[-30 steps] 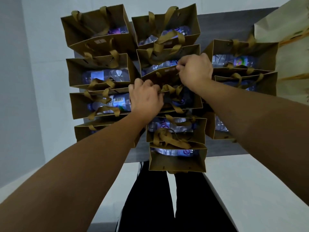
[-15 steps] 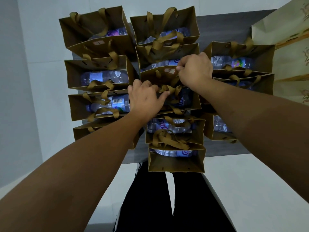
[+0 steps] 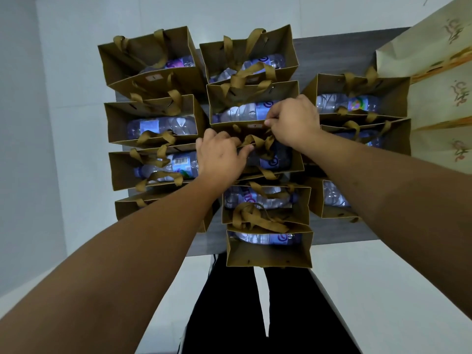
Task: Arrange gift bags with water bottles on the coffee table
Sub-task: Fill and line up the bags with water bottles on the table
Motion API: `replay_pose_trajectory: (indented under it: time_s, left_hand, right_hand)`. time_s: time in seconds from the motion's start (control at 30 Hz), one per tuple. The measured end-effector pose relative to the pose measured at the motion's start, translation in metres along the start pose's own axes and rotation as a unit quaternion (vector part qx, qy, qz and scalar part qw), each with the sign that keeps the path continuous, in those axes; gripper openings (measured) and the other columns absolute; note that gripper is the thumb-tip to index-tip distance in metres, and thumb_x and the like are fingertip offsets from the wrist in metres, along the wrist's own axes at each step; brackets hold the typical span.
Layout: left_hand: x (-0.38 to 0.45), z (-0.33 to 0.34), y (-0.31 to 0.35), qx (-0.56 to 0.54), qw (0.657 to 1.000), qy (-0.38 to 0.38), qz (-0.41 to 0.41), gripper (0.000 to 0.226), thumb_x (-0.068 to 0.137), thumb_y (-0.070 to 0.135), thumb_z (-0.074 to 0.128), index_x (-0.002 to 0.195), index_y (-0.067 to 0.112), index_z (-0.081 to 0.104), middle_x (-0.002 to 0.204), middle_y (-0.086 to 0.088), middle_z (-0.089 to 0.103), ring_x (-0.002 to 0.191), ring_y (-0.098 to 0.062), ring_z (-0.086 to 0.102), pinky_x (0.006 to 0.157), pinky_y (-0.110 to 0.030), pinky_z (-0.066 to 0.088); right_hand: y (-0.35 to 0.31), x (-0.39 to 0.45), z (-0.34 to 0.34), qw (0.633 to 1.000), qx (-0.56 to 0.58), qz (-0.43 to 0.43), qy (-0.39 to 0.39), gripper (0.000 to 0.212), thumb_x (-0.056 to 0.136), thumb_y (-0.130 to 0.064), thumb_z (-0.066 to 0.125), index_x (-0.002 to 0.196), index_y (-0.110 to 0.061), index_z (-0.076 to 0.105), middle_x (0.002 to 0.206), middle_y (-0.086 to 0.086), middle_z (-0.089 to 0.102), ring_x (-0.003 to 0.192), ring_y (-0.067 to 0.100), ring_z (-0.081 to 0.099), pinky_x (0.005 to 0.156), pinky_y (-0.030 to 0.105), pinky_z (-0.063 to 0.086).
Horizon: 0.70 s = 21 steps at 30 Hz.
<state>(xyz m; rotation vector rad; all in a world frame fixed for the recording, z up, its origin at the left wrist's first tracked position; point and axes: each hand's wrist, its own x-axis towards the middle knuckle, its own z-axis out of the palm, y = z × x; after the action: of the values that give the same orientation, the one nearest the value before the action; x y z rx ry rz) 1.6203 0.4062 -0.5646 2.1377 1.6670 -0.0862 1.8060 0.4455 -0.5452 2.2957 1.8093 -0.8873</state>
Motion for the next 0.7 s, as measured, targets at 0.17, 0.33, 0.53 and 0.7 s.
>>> replay_pose_trajectory:
  time_s: [0.17,0.33,0.53,0.7]
  left_hand:
    - [-0.007,-0.004,-0.005,-0.084,0.994,0.052,-0.037,0.027,0.1,0.029,0.056,0.123,0.02,0.065,0.115,-0.003,0.064,0.102,-0.022,0.051,0.085,-0.034,0.039]
    - [-0.035,-0.003,-0.01,-0.116,0.991,0.062,-0.011,0.018,0.091,0.02,0.066,0.108,0.014,0.064,0.119,-0.006,0.057,0.105,-0.018,0.052,0.091,-0.036,0.045]
    - [-0.063,0.021,-0.005,-0.081,0.996,0.016,0.025,0.027,0.094,0.035,0.06,0.109,0.019,0.074,0.144,-0.006,0.055,0.144,-0.028,0.035,0.121,-0.053,0.019]
    - [-0.069,0.031,0.002,-0.062,0.997,0.024,0.031,0.027,0.097,0.03,0.054,0.111,0.02,0.074,0.117,-0.001,0.07,0.128,-0.028,0.05,0.114,-0.057,0.027]
  right_hand:
    - [0.013,-0.024,0.003,0.993,0.077,-0.022,0.083,0.018,0.097,-0.03,0.065,0.112,-0.023,0.072,0.112,0.001,0.068,0.112,0.022,0.057,0.088,0.037,0.048]
    - [0.037,-0.071,0.019,0.99,0.059,-0.123,0.021,0.025,0.084,-0.012,0.068,0.107,-0.02,0.073,0.103,0.0,0.065,0.102,0.022,0.059,0.082,0.034,0.049]
    - [0.046,-0.082,0.029,0.986,-0.024,-0.142,-0.083,0.038,0.094,-0.032,0.064,0.132,-0.029,0.064,0.131,0.008,0.055,0.127,0.027,0.046,0.106,0.041,0.035]
    - [0.044,-0.075,0.033,0.987,-0.023,-0.125,-0.1,0.02,0.1,-0.03,0.058,0.111,-0.022,0.074,0.103,0.002,0.066,0.11,0.027,0.057,0.098,0.046,0.045]
